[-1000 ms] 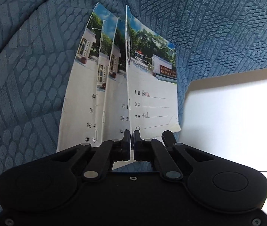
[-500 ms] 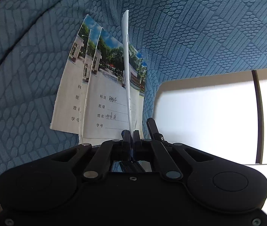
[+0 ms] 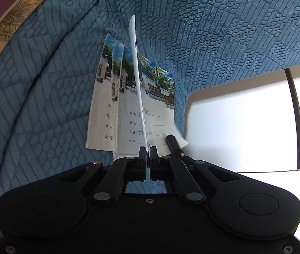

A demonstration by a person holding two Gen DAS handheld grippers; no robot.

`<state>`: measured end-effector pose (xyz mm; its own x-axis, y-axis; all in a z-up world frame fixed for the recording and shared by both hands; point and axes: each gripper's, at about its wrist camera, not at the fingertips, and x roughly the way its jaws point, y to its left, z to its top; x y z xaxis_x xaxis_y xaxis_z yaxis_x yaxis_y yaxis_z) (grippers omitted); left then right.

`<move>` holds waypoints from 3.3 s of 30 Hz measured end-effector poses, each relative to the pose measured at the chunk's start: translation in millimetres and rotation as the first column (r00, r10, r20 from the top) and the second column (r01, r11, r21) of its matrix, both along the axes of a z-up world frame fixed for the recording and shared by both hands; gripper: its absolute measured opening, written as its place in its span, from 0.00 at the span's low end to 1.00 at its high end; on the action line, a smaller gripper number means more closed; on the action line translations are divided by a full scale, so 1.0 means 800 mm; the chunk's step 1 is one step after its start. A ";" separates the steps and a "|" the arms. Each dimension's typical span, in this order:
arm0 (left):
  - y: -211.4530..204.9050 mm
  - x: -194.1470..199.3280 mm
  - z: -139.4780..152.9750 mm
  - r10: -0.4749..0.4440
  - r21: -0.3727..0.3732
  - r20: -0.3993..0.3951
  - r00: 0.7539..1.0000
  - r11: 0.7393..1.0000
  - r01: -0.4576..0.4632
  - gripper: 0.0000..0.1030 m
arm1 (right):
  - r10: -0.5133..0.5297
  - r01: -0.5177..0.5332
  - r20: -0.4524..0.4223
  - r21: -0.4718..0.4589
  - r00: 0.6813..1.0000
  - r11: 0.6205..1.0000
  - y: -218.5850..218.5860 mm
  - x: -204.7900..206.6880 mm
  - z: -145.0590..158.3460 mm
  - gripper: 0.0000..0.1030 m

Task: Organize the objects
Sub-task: 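Close the right tool on the brochures while the left tool holds them, then lift and carry the brochures toward the book stack with both tools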

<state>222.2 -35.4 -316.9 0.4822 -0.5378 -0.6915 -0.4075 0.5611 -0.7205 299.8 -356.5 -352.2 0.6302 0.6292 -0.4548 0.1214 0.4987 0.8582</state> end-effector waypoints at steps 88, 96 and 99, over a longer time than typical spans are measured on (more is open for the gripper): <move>0.360 -0.215 0.118 0.128 0.214 0.047 0.991 0.967 -0.135 0.03 | 0.448 -0.416 0.067 -0.267 0.892 0.869 0.321 -0.217 0.132 0.09; 0.350 -0.217 0.114 0.111 0.269 0.012 0.994 0.957 -0.110 0.02 | 0.452 -0.434 0.000 -0.276 0.892 0.857 0.321 -0.216 0.115 0.11; 0.343 -0.219 0.119 0.097 0.305 0.013 0.995 0.948 -0.096 0.01 | 0.457 -0.442 -0.014 -0.282 0.889 0.852 0.322 -0.219 0.110 0.11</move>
<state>46.9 239.1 -222.0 0.5193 -0.2524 -0.8165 -0.4719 0.7119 -0.5202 125.0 -98.8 -264.2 0.3361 0.7068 -0.6225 -0.2131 0.7009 0.6807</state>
